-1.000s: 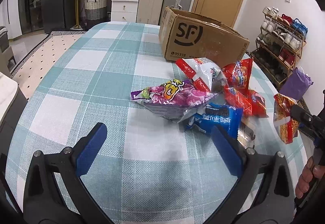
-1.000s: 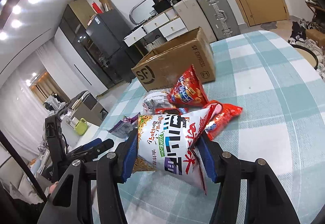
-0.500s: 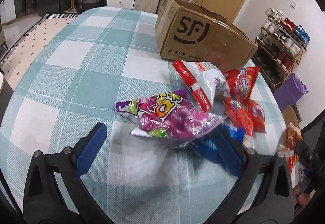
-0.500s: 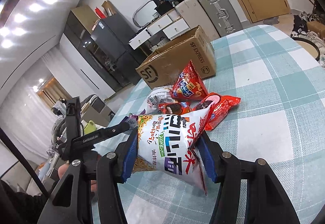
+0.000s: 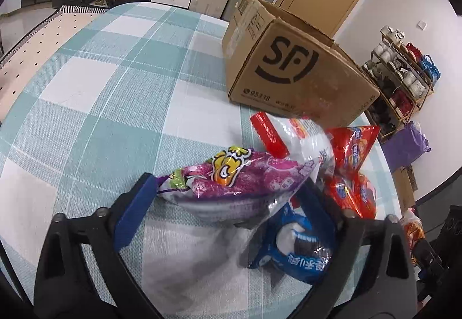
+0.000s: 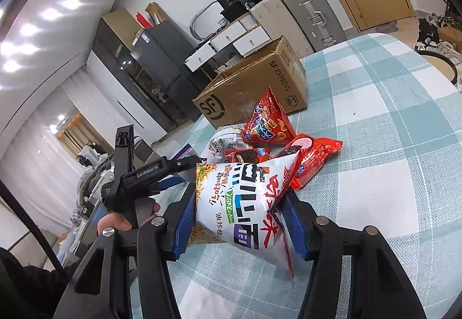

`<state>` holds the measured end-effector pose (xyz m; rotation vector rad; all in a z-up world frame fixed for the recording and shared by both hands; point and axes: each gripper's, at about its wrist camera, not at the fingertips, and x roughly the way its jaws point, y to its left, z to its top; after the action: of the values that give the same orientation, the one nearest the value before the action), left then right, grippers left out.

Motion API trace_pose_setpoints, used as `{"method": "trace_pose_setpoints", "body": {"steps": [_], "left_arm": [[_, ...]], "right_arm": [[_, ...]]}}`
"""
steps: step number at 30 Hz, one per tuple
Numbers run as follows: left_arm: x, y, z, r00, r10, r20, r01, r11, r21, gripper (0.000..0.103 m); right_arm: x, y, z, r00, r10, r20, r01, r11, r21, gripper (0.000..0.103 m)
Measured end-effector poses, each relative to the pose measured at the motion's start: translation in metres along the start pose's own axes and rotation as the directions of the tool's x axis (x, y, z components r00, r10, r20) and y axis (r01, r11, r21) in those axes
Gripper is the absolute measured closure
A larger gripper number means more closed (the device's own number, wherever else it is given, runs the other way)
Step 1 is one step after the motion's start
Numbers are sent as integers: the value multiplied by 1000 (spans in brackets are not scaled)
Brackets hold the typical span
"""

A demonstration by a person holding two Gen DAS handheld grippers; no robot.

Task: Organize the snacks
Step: 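Grasp the purple candy bag with the left gripper while the right gripper holds the noodle bag, then carry both bags over the SF box and lower them inside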

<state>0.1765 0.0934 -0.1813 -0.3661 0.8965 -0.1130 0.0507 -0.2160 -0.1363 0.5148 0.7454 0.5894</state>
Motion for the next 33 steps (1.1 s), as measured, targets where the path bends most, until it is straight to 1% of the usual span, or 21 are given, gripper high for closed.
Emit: {"method": "trace_pose_setpoints", "body": {"steps": [2,4,5,7,13,17,25,27,29,31,33], "left_arm": [[1,0,3,1000,-9,3,9,1000,18,23],[2,0,5,1000,-13,10,13,999,36,30],[1,0,6,1000,-12,14,11,999,45,38],[1,1,7,1000,-21,20,20,998,56,42],[-3,1,5,999,-42,29,39,997,74,45],[-10,4,2,999,-36,40,32,997,77,46],[-41,1,-12,995,40,87,-50,991,122,46],[-48,-2,-18,993,76,87,-87,988,128,46],[-55,-2,-23,994,72,86,-82,989,121,46],[-63,-5,-29,991,91,96,-104,985,138,46],[-73,-9,-34,991,82,109,-98,983,152,46]], "right_arm": [[2,-1,0,1000,0,-6,0,1000,1,46],[3,-1,0,1000,-1,-9,1,1000,3,46],[5,-2,0,1000,-1,-13,1,1000,5,46],[6,-2,0,1000,-3,-17,3,1000,7,46],[12,-3,0,1000,-14,-26,14,1000,12,46],[13,-1,0,1000,-14,-28,14,1000,8,46],[14,14,3,1000,-9,-25,8,1000,-23,46],[14,17,3,1000,-4,-25,4,1000,-26,46],[14,20,3,1000,-1,-26,0,1000,-29,46],[13,25,4,1000,-1,-25,0,999,-36,46],[12,31,6,1000,0,-23,-1,999,-52,46]]}}
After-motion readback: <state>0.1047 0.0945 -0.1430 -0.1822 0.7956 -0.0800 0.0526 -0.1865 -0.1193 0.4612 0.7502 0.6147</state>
